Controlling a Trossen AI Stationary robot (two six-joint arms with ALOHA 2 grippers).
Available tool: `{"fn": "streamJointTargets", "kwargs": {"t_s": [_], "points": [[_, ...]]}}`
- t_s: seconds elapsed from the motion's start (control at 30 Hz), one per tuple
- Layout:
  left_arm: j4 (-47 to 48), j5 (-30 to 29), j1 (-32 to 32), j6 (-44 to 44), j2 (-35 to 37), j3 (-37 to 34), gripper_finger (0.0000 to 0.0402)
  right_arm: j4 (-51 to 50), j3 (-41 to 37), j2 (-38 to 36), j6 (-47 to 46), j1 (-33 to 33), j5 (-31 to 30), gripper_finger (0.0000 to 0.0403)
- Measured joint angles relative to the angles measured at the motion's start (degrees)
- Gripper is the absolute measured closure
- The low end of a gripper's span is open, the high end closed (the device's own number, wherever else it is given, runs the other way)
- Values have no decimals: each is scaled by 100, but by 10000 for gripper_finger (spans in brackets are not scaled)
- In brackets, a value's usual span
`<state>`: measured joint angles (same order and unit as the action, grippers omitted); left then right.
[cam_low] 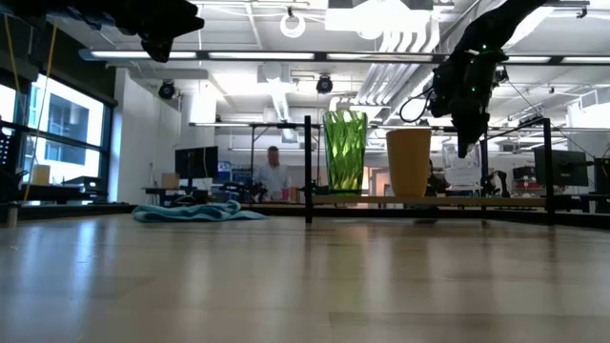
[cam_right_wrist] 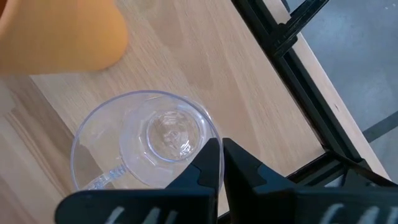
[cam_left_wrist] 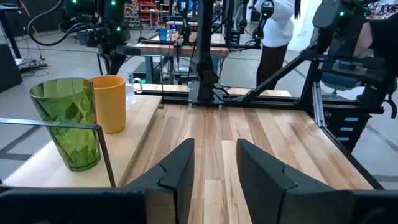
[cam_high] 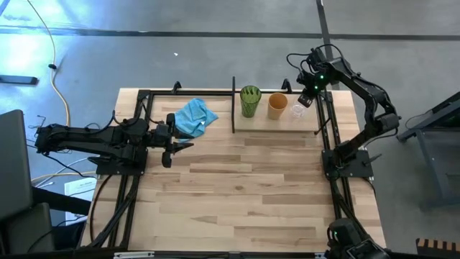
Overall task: Stack small to large cups/mugs on shelf
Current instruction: Put the transparent mug on the shelf
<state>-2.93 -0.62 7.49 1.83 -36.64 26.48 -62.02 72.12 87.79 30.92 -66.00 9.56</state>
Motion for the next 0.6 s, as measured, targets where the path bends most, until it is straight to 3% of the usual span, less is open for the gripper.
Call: {"fn": "streamJointTargets", "kwargs": {"t_s": [0.37,0.6], "points": [[-1,0,0,1,0,0,293,-59,-3,0,-83,2,0,403],[1,1,0,1,0,0,293,313,-514,-34,-41,5,-84,403]]}}
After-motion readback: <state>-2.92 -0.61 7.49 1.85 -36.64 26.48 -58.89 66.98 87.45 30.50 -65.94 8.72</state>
